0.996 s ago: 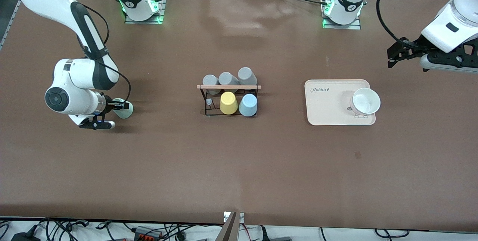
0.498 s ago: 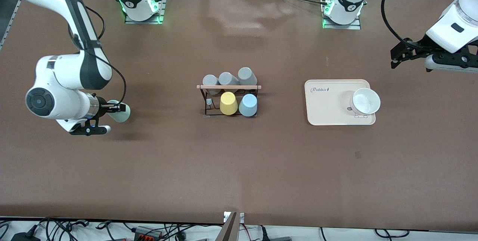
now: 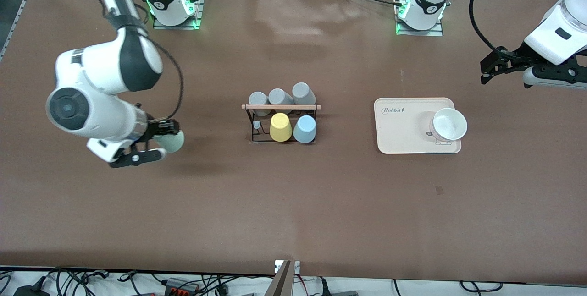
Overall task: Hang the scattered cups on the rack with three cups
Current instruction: 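Carry the teal cup with the right gripper to the rack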
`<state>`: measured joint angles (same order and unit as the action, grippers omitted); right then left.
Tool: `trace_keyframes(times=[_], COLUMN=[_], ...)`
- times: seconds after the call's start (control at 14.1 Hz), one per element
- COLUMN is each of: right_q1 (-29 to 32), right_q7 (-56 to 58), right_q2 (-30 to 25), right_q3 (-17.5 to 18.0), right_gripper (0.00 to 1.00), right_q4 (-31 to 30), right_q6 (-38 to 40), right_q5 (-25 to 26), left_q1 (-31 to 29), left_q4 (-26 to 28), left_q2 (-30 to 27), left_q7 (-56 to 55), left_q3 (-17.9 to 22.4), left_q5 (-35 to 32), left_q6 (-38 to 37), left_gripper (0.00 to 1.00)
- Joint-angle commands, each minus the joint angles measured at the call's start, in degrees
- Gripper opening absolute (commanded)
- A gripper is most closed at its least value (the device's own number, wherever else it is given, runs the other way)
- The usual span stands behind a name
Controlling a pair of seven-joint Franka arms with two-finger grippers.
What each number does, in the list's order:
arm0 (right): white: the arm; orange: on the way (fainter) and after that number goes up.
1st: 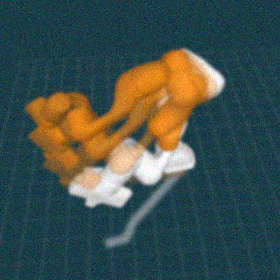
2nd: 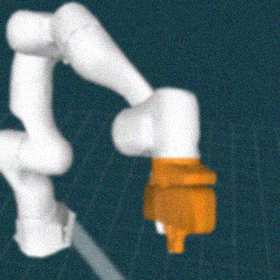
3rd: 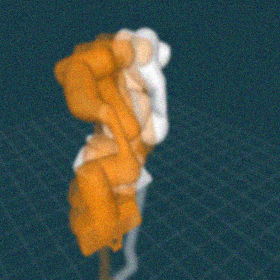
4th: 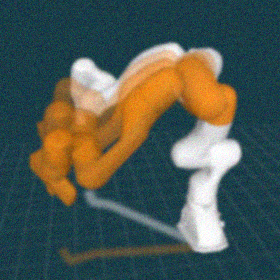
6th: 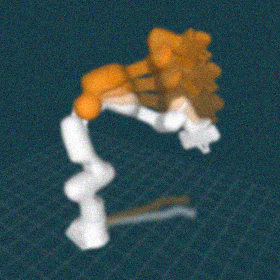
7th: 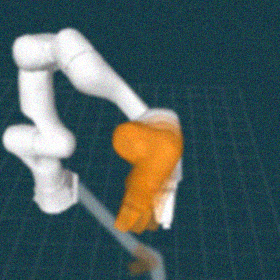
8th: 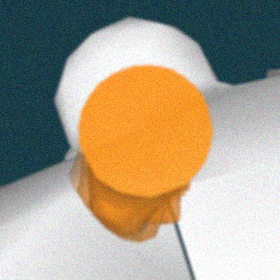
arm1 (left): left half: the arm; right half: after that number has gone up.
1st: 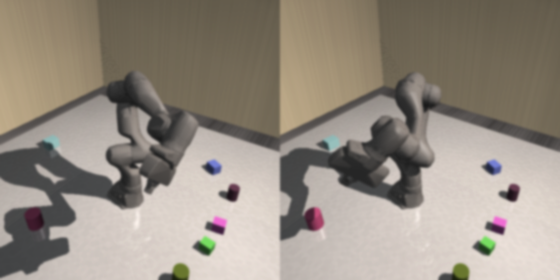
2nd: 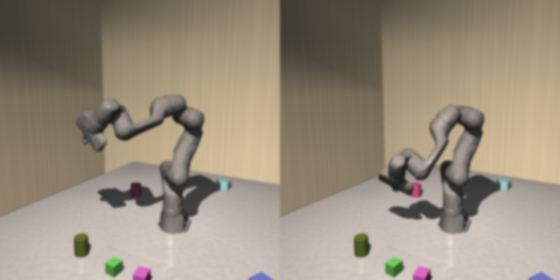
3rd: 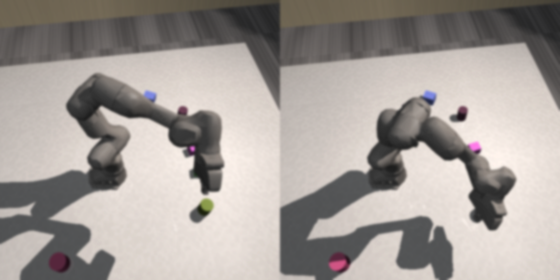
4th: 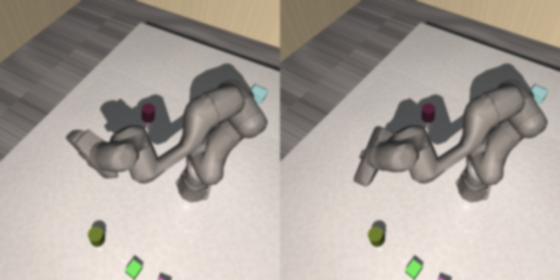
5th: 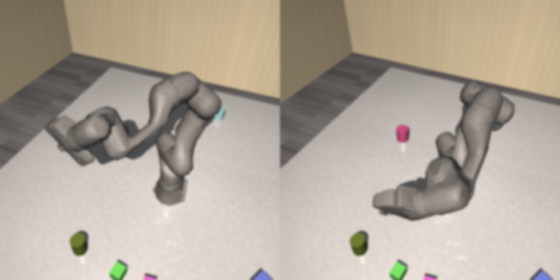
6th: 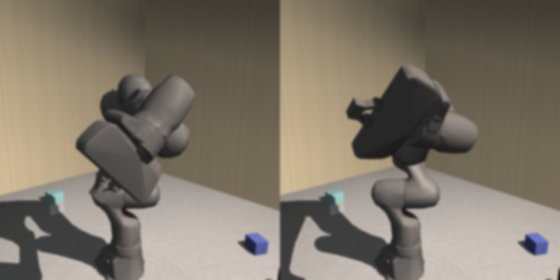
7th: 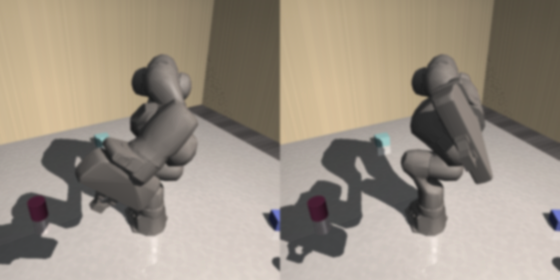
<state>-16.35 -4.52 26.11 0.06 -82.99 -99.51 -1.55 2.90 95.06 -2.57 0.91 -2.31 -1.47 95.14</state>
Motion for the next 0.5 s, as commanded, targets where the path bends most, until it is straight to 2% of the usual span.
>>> trace_keyframes(times=[0.0,0.21,0.43], right_q1=[-3.7,-7.9,-10.9], right_q7=[-4.5,-12.7,-19.6], right_q2=[1.0,1.1,3.1], right_q3=[-0.1,0.1,0.2], right_gripper=[0.23,0.23,0.23], right_q4=[3.1,5.6,8.1], right_q6=[1.7,1.3,0.5], right_q5=[-0.8,-3.2,-3.5], left_q1=[-0.2,-0.2,-0.2], left_q4=[-0.7,-0.7,-0.7], left_q2=[-0.1,-0.1,-0.1], left_q7=[0.8,0.8,0.8], left_q3=[0.2,-0.2,-0.1], left_q5=[0.9,0.7,0.6], left_q6=[0.0,-0.9,-1.8], left_gripper=[1.00,1.00,1.00])
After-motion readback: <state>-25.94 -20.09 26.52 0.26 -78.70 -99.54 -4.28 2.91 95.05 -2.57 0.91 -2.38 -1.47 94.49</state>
